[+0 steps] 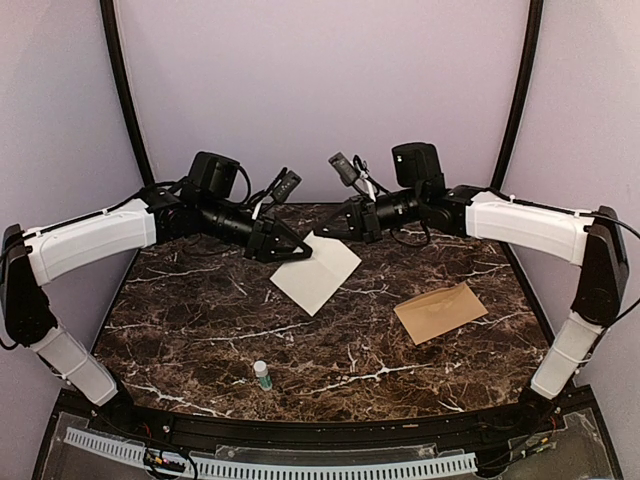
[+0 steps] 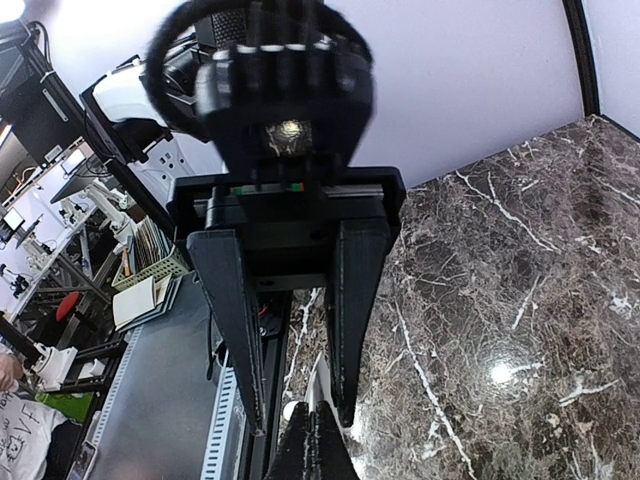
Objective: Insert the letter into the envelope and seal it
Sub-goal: Fold the letter, then move the envelope to the center of the board.
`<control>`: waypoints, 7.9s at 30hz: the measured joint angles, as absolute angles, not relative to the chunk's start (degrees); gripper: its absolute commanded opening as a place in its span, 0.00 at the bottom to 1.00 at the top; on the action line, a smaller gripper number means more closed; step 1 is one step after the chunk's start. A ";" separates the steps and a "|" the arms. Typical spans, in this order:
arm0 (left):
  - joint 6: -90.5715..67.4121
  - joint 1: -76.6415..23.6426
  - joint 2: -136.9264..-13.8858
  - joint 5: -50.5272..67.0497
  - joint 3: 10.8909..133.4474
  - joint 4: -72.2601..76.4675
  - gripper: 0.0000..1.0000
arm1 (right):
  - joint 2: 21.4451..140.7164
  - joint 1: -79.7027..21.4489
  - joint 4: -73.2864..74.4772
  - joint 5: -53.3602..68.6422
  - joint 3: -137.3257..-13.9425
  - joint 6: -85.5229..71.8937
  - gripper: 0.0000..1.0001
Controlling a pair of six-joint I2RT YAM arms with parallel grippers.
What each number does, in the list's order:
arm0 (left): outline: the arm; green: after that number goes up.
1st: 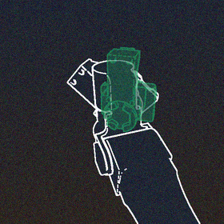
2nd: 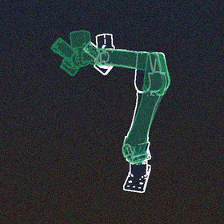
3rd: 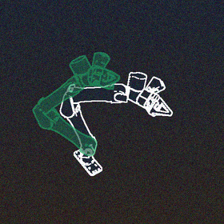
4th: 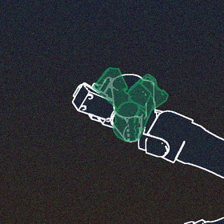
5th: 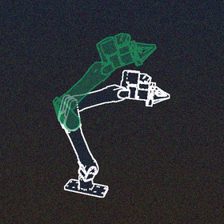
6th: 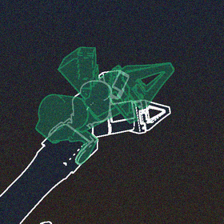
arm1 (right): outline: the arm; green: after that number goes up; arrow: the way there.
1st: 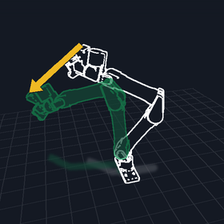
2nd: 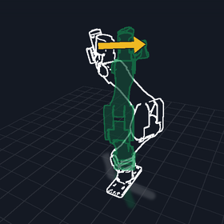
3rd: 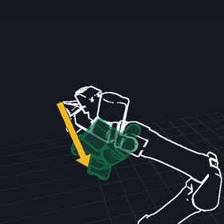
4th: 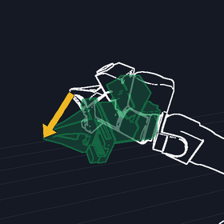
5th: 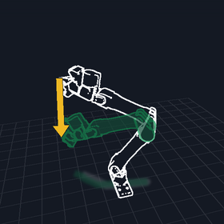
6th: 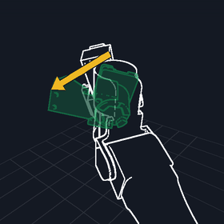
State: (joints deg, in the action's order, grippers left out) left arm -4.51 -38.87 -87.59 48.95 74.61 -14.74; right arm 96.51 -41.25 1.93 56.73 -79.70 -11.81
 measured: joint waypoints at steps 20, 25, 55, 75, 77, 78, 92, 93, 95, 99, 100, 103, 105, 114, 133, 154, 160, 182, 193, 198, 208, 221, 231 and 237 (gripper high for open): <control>-5.19 -38.89 -86.91 45.91 73.56 -12.51 0.00 | 96.64 -41.25 4.86 52.90 -80.05 -11.09 0.72; -5.08 -38.28 -81.52 39.24 70.54 -11.90 0.00 | 91.50 -40.69 6.76 43.90 -77.10 -12.56 0.84; -6.61 -24.75 -69.63 24.38 59.42 -4.60 0.00 | 58.13 -31.03 24.97 -14.06 -35.40 -71.13 0.84; -7.92 -24.75 -69.28 25.10 58.65 -3.09 0.00 | 80.49 -26.04 5.50 -5.52 -38.13 -70.19 0.63; -7.92 -24.75 -69.28 25.12 58.65 -3.14 0.00 | 82.56 -26.02 4.91 -5.19 -39.18 -69.87 0.58; -7.92 -24.75 -69.28 25.15 58.65 -3.14 0.00 | 83.83 -25.96 4.73 -5.10 -39.90 -69.78 0.56; -7.86 -24.75 -69.28 25.06 58.65 -3.46 0.00 | 89.25 -25.80 5.15 -5.41 -45.65 -66.41 0.10; -7.86 -24.75 -69.28 25.06 58.65 -3.46 0.00 | 89.43 -25.80 5.30 -5.39 -46.04 -66.00 0.07; -7.86 -24.75 -69.28 25.06 58.65 -3.46 0.00 | 89.73 -25.80 5.63 -5.28 -46.52 -65.14 0.00; -7.86 -24.75 -69.28 25.06 58.65 -3.46 0.00 | 90.52 -25.80 6.26 -4.86 -47.44 -63.79 0.00; -7.86 -24.75 -69.28 25.06 58.65 -3.46 0.00 | 90.85 -25.80 6.46 -4.69 -47.75 -63.44 0.00; -7.86 -24.75 -69.28 25.06 58.65 -3.46 0.00 | 91.81 -25.80 6.61 -4.19 -48.21 -62.81 0.04; -7.86 -24.75 -69.28 25.06 58.65 -3.46 0.00 | 92.14 -25.80 7.05 -3.90 -48.21 -62.70 0.10; -7.84 -24.75 -69.28 25.08 58.65 -3.46 0.00 | 91.26 -25.82 11.42 -5.43 -48.64 -61.36 0.34; -7.88 -24.75 -69.43 26.59 58.65 -3.46 0.00 | 88.92 -25.87 21.47 -12.25 -54.22 -58.83 0.44; -7.88 -24.75 -69.43 26.98 58.65 -3.46 0.00 | 93.25 -25.87 22.96 -13.82 -54.98 -59.05 0.31; -7.86 -24.75 -69.43 26.98 58.65 -3.46 0.00 | 93.86 -25.87 22.24 -13.52 -54.98 -59.02 0.24; -7.88 -24.75 -69.43 27.44 58.65 -3.44 0.00 | 93.97 -30.11 23.79 -13.15 -58.41 -57.87 0.00; -8.64 -24.75 -69.41 28.53 57.76 -2.20 0.00 | 97.93 -40.97 26.39 -11.60 -73.19 -51.35 0.00; -9.08 -24.75 -69.32 28.14 57.12 -1.83 0.00 | 101.80 -45.32 27.68 -10.15 -77.12 -49.08 0.00; -9.54 -24.75 -68.40 27.09 56.47 -0.71 0.00 | 111.61 -53.12 31.31 -8.32 -84.99 -48.05 0.00; -9.74 -24.75 -68.34 26.94 56.40 0.10 0.00 | 114.54 -55.68 29.67 -6.63 -87.00 -46.63 0.68; -13.34 -24.75 -67.42 29.39 54.59 4.64 0.00 | 89.78 -49.15 12.16 -2.92 -67.94 -41.43 0.98; -22.35 -25.76 -68.25 35.92 50.89 16.36 0.00 | 77.34 -40.66 -2.68 7.90 -58.57 -37.93 0.99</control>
